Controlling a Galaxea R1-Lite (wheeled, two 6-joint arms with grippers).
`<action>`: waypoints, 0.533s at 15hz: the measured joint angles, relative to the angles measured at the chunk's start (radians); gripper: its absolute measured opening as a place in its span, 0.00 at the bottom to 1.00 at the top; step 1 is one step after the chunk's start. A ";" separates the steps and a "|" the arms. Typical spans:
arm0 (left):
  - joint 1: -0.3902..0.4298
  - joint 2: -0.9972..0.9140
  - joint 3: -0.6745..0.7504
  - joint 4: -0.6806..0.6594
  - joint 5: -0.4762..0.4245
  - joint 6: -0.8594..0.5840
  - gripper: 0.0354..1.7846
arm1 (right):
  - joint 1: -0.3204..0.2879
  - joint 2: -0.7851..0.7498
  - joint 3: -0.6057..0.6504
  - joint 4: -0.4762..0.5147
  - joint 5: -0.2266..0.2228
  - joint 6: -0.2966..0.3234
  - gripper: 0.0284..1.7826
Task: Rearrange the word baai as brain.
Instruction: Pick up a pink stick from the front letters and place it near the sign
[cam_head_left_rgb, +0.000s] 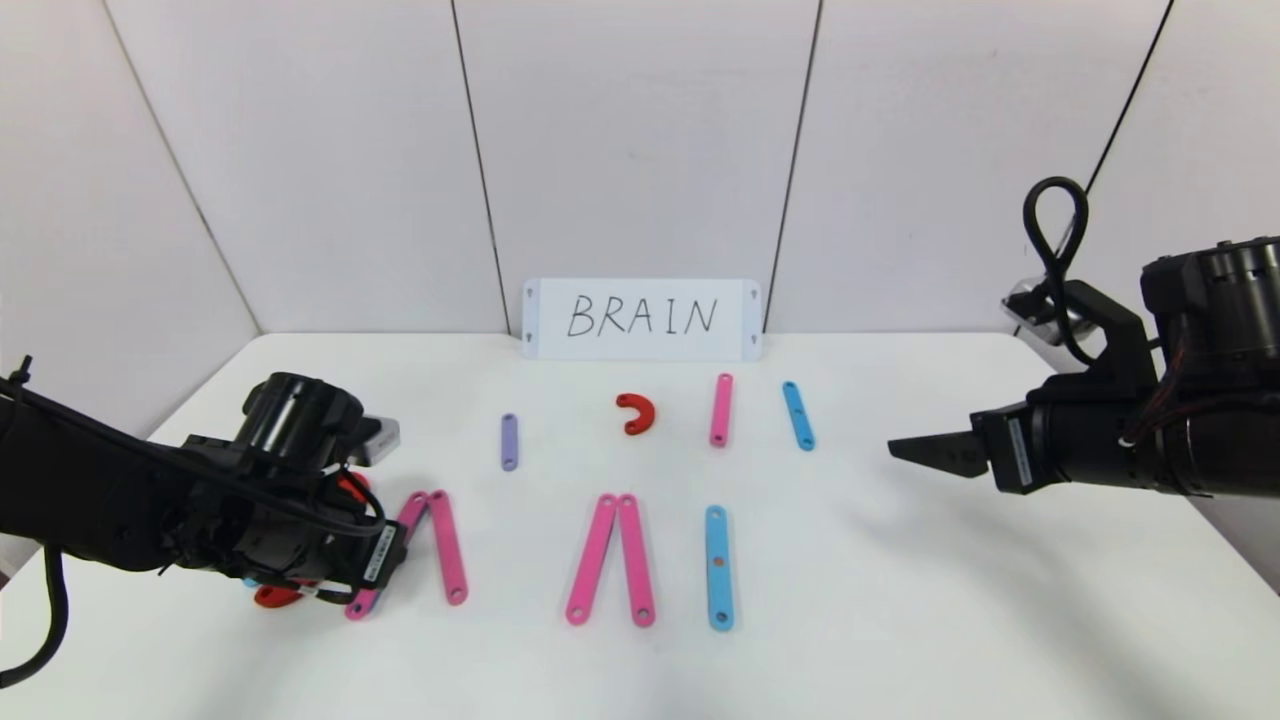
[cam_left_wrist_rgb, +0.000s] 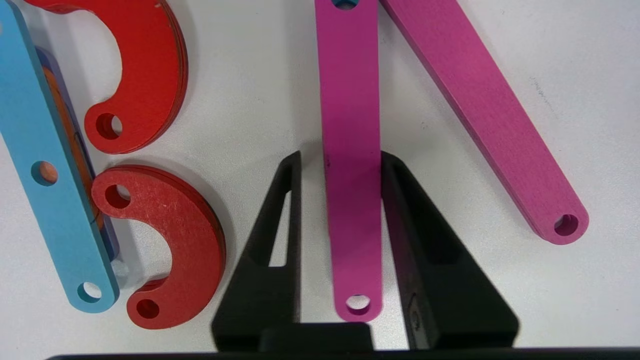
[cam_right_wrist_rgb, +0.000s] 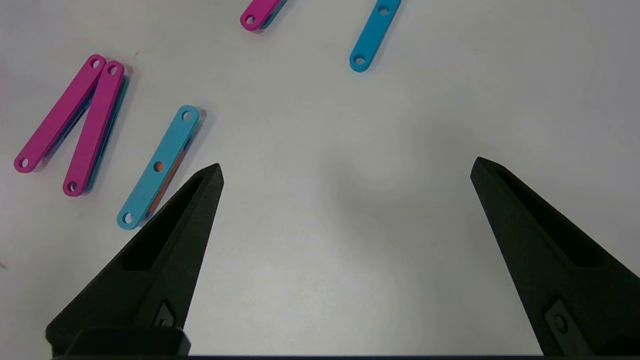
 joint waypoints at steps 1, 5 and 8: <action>0.000 0.003 0.000 -0.003 0.000 0.000 0.19 | 0.000 0.001 0.000 0.000 0.000 0.000 0.97; 0.000 0.000 -0.008 -0.002 0.000 0.001 0.15 | -0.001 0.004 0.001 -0.012 -0.001 0.000 0.97; 0.002 -0.016 -0.032 0.003 0.000 0.002 0.15 | -0.003 0.005 0.003 -0.012 -0.001 0.003 0.97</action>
